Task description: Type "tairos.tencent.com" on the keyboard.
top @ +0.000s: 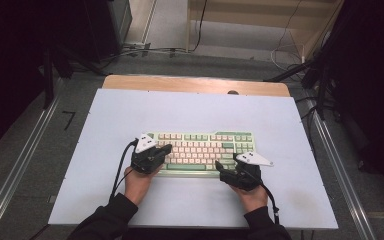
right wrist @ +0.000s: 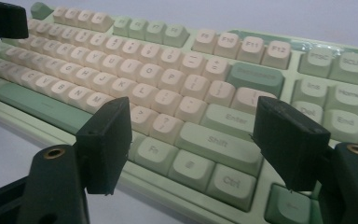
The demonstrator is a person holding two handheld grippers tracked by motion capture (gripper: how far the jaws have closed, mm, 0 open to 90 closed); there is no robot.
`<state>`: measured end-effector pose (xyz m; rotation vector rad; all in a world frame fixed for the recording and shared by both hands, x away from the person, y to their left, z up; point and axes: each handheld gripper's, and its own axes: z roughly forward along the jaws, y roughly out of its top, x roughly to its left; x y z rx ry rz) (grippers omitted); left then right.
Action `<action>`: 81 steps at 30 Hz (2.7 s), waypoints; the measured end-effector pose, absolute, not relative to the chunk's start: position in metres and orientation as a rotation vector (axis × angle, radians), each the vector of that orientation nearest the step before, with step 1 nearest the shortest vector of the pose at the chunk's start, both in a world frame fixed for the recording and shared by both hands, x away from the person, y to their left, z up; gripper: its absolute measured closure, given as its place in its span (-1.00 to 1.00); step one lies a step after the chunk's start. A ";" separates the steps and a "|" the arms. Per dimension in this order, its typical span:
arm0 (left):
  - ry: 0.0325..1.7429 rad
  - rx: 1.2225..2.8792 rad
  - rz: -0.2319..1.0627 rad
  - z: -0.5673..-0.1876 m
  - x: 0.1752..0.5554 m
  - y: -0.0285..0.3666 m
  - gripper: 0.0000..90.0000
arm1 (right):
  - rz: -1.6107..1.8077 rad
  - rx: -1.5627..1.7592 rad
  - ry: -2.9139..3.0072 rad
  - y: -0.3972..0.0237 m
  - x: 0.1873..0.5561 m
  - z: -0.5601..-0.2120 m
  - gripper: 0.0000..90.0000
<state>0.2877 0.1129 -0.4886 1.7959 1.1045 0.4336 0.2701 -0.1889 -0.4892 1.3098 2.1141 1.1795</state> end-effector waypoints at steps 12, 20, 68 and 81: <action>1.117 1.827 0.423 -0.492 0.300 0.094 1.00 | 1.160 1.338 2.092 -0.198 0.266 -0.490 -0.39; 1.153 1.842 0.413 -0.494 0.305 0.089 1.00 | 1.171 1.329 2.099 -0.195 0.268 -0.490 -0.37; 1.093 1.791 0.348 -0.480 0.296 0.090 0.16 | 1.172 1.308 2.111 -0.192 0.271 -0.489 -0.35; 1.140 1.745 0.412 -0.477 0.283 0.108 -0.25 | 1.185 1.279 2.133 -0.181 0.277 -0.488 -0.23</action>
